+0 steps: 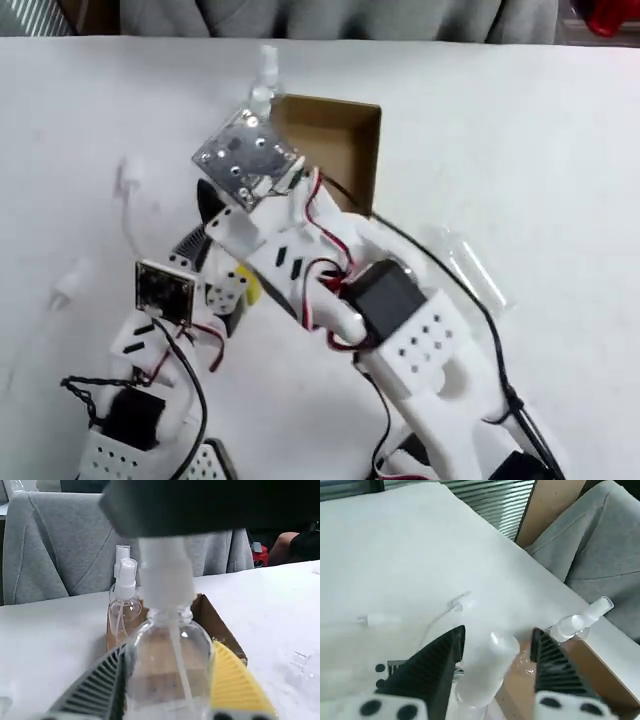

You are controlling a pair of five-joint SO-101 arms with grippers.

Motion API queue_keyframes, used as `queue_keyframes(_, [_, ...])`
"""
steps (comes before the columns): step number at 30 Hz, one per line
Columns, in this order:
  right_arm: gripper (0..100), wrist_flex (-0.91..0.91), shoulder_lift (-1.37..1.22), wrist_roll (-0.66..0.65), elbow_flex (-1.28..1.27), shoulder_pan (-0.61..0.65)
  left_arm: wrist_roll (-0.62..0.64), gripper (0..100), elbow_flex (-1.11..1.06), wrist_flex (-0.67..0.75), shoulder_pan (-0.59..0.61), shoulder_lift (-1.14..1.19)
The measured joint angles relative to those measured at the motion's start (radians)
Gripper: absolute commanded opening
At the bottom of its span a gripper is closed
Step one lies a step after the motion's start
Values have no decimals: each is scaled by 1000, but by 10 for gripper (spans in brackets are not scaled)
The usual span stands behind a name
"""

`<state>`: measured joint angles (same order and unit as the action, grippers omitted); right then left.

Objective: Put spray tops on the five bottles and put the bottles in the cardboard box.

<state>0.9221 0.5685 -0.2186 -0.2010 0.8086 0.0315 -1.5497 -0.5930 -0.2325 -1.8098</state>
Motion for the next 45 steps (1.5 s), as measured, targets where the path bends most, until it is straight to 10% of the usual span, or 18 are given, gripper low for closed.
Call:
queue_keyframes(8, [235, 64, 2, 38, 83, 3, 0, 20, 0, 0, 0, 0])
queue_keyframes(14, [5, -9, 2, 49, 86, -58, 0, 20, 0, 0, 0, 0])
queue_keyframes(45, [19, -23, -175, -104, 98, -143, 0, 20, -3, -2, -2, 0])
